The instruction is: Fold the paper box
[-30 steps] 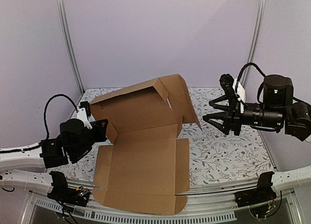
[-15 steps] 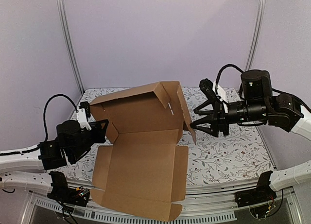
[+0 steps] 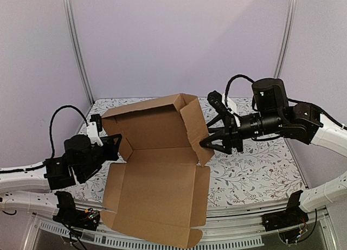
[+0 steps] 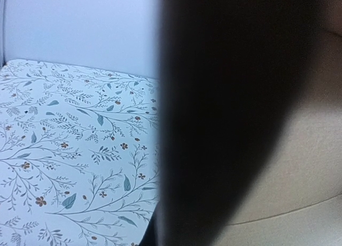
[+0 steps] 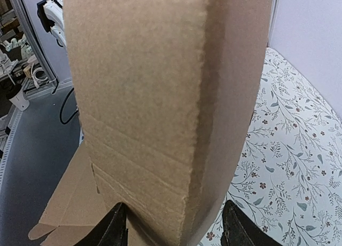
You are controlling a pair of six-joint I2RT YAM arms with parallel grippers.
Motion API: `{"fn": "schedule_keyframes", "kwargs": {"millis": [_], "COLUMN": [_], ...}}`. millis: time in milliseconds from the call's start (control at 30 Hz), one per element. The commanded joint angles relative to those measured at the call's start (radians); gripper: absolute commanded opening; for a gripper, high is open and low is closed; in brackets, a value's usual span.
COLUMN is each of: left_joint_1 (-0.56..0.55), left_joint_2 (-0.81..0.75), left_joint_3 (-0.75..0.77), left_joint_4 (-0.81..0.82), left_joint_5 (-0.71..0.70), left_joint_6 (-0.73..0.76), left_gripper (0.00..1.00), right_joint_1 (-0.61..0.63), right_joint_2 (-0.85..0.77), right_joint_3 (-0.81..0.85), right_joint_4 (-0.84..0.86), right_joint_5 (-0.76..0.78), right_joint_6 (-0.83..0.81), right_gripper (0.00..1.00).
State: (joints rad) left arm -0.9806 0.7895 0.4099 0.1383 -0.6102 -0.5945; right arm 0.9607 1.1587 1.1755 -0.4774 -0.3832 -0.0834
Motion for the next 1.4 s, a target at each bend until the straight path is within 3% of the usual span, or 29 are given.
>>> {"fn": "schedule_keyframes", "kwargs": {"millis": [0,233,533,800,1200,1367], "left_joint_1": [0.011,0.011,0.011,0.011,0.010,0.007], "left_joint_2": [0.002,0.015,0.057,0.083,0.113,0.136], "left_joint_3": [-0.005,0.018,0.057,0.080,0.100,0.108], "left_joint_4": [0.024,-0.038,-0.110,-0.134,-0.207,-0.219], "left_joint_5": [-0.014,-0.087,-0.154,-0.166,-0.211,-0.222], "left_joint_6": [-0.009,-0.039,-0.079,-0.083,-0.136,-0.151], "left_gripper": [0.00,0.00,0.00,0.00,0.00,0.00], "right_joint_1": [-0.007,0.000,0.074,0.102,0.161,0.164], "right_joint_2": [0.034,0.080,0.120,0.200,0.287,0.327], "right_joint_3": [0.037,0.026,-0.022,-0.026,-0.019,-0.021], "right_joint_4": [0.039,0.073,0.157,0.204,0.307,0.379], "right_joint_5": [-0.026,0.027,0.258,0.291,0.624,0.687], "right_joint_6": [0.021,0.050,0.079,0.130,0.213,0.245], "right_gripper": [0.58,0.56,0.57,0.54,0.52,0.49]}}
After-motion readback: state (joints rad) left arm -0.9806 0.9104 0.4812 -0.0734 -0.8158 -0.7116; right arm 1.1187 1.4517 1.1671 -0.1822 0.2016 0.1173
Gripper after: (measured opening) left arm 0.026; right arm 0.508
